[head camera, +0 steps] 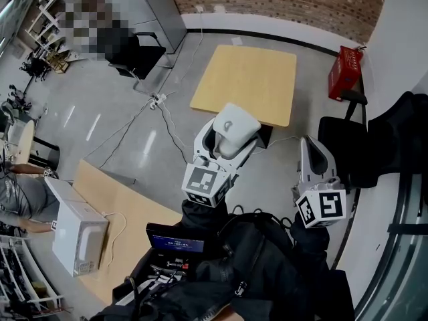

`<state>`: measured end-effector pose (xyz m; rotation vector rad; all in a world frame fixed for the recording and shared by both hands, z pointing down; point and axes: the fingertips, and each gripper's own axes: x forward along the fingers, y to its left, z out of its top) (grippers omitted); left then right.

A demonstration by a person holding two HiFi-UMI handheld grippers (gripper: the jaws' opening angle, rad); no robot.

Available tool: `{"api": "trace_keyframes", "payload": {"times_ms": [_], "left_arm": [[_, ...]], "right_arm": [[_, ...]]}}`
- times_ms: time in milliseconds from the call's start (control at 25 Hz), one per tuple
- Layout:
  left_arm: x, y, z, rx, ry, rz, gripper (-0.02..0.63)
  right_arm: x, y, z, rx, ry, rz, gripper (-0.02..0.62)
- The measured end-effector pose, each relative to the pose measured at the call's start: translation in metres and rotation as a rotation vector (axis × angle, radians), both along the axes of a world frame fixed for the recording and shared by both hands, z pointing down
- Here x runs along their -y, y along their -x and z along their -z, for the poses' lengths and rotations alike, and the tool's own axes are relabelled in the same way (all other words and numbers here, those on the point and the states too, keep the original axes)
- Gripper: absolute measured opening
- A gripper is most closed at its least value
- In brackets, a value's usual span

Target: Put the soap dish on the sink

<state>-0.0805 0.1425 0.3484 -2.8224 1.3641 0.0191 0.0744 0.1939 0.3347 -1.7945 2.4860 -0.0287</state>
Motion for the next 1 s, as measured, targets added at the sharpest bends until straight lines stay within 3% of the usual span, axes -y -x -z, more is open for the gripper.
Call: {"api": "trace_keyframes", "payload": {"times_ms": [1000], "left_arm": [[0.003,-0.024,-0.02,0.01,0.03,0.031,0.468]], "right_arm": [[0.013,-0.016,-0.032,0.015,0.078,0.06,0.005]]}}
